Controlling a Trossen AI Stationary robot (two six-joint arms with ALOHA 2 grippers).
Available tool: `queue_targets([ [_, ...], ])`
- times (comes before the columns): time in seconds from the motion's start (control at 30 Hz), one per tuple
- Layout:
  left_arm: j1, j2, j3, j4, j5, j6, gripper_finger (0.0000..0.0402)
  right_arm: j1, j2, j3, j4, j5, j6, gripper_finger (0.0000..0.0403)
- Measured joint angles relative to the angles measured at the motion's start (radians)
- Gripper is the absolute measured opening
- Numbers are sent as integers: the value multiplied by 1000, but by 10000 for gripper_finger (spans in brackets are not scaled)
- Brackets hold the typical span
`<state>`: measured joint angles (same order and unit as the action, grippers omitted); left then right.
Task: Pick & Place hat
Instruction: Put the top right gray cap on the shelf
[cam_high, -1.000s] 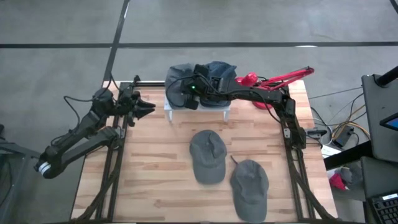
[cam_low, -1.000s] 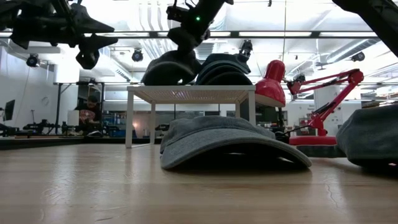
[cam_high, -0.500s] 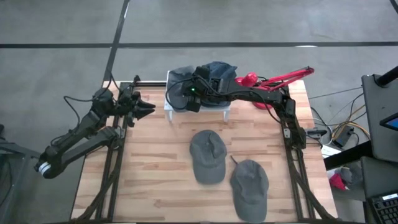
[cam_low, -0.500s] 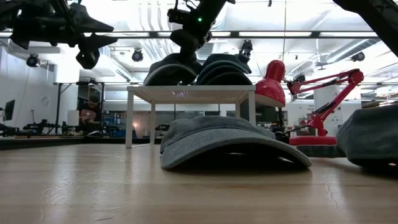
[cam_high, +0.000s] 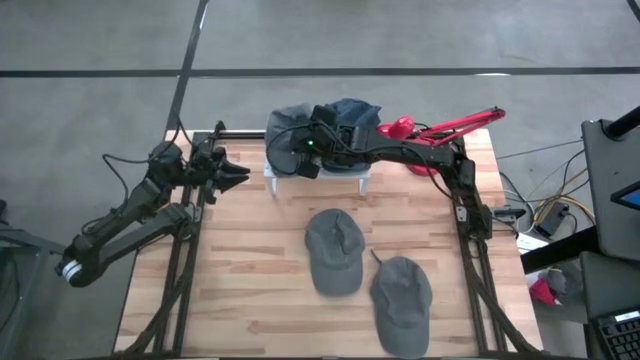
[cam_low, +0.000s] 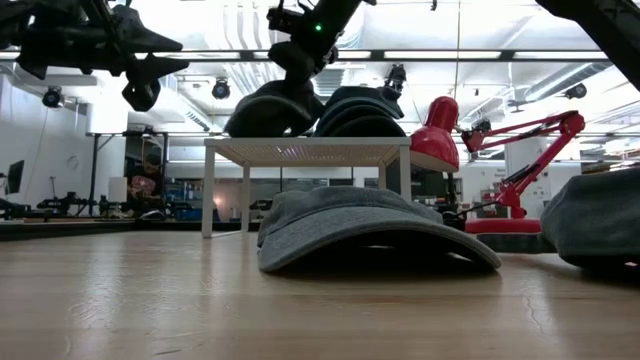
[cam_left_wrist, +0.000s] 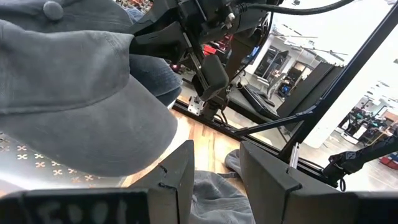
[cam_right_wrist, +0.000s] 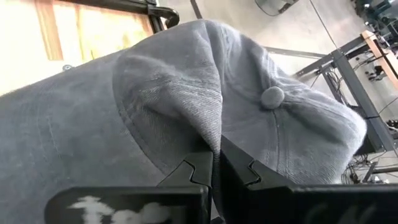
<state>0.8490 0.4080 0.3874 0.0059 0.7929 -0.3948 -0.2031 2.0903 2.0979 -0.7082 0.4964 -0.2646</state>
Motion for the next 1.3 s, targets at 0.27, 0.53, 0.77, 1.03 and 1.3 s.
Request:
queue_targets([
  [0.27, -1, 0, 0, 0, 3, -9, 124, 0, 0, -12, -21, 1, 3, 8],
  [0.53, -1, 0, -1, 0, 18, -19, 124, 0, 0, -12, -35, 2, 3, 16],
  [0.77, -1, 0, -1, 0, 22, -20, 124, 0, 0, -12, -51, 3, 3, 64],
  [1.03, -1, 0, -1, 0, 22, -21, 124, 0, 0, 0, -52, 3, 0, 96],
  [1.3, -1, 0, -1, 0, 23, -21, 124, -3, 0, 2, -62, 5, 3, 108],
])
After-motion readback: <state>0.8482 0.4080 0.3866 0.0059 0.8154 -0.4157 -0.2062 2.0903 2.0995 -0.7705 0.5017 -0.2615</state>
